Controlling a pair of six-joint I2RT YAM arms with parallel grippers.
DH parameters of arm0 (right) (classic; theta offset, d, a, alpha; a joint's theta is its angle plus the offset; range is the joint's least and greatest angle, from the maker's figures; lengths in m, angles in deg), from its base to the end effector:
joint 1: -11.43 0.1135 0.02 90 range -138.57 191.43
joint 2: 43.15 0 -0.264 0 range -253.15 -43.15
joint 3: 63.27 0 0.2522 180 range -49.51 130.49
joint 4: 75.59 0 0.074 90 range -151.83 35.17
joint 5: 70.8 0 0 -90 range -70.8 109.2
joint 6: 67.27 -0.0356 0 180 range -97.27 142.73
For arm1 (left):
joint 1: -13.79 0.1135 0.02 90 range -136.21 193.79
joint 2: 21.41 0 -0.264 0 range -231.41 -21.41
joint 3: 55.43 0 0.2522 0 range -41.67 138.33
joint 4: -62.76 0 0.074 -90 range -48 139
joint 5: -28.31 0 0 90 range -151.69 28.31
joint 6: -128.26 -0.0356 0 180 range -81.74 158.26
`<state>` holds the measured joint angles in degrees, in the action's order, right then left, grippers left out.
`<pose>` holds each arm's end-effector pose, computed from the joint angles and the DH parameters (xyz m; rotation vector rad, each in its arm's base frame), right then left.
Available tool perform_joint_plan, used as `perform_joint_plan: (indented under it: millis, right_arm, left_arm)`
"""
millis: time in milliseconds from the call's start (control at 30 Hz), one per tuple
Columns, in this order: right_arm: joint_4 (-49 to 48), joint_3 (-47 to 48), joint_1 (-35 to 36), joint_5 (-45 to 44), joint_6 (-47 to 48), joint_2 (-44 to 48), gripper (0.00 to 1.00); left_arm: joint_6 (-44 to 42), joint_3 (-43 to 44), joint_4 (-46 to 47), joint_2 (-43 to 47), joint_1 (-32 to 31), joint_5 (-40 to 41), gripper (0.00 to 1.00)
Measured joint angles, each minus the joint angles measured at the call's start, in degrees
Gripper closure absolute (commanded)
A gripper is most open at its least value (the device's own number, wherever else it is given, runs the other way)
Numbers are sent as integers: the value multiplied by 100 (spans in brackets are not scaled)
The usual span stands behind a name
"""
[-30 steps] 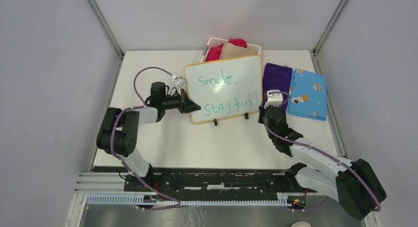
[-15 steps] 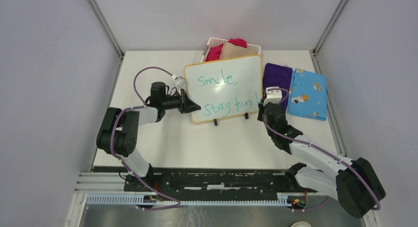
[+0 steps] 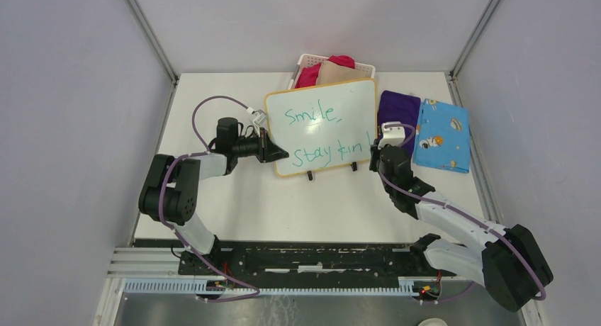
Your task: Write a sentence on the whiteboard
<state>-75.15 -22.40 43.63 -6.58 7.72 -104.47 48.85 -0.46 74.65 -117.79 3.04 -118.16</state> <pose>0.2018 0.1088 0.2192 0.0120 1.8995 0.1240 0.3088 -0.0888 0.1629 0.6168 1.9609 -1.2470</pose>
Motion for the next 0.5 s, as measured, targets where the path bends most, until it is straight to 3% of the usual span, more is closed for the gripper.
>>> perform_joint_plan:
  millis: [500]
  right_arm:
    - [-251, -581, 70, 293, -129, 188, 100]
  left_arm:
    - [-20, 11, 15, 0, -15, 50, 98]
